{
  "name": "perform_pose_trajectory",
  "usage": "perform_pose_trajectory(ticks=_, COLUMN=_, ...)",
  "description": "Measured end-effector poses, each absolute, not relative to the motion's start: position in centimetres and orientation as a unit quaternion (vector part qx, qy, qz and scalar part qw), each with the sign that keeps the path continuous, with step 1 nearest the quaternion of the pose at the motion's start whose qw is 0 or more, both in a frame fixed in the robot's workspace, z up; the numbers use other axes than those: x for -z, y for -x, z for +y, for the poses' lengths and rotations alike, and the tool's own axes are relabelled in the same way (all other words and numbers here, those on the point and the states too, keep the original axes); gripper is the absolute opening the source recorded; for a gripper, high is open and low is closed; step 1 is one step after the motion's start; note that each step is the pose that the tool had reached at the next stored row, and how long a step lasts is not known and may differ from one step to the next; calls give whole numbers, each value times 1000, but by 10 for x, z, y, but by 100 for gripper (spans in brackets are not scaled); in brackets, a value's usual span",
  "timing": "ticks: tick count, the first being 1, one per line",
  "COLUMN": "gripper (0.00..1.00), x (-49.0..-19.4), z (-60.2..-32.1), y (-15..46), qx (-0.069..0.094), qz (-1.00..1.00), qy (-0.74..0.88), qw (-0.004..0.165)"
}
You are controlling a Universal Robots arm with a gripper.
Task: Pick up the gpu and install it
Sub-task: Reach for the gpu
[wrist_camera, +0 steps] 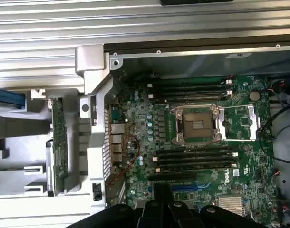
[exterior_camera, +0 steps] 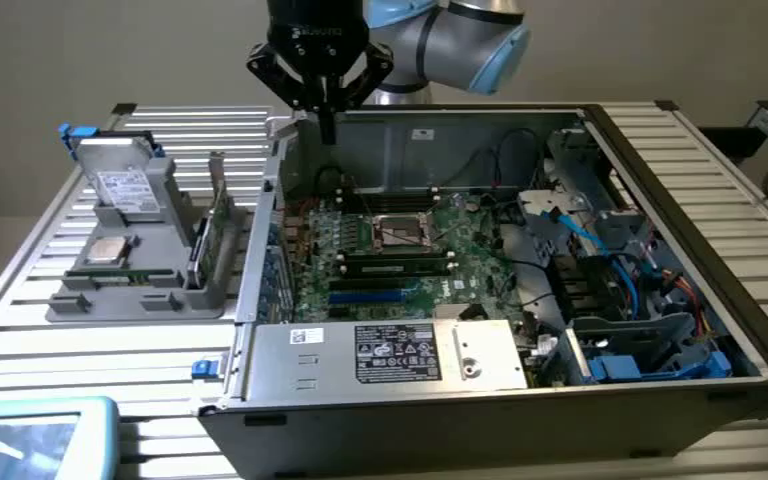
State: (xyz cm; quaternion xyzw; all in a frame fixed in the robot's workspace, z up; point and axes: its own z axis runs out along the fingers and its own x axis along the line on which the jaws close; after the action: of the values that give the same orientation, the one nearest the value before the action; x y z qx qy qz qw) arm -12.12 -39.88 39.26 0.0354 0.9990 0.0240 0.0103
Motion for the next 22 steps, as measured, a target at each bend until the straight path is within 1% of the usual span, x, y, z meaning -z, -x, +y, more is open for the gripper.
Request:
perform_pose_trajectory(ticks=15, gripper=11, x=-393, z=-400, y=123, qx=-24, qz=999, qy=-36, qw=10)
perform_pose_trajectory(ticks=22, gripper=11, x=-392, z=-401, y=151, qx=-24, qz=999, qy=-35, qw=10)
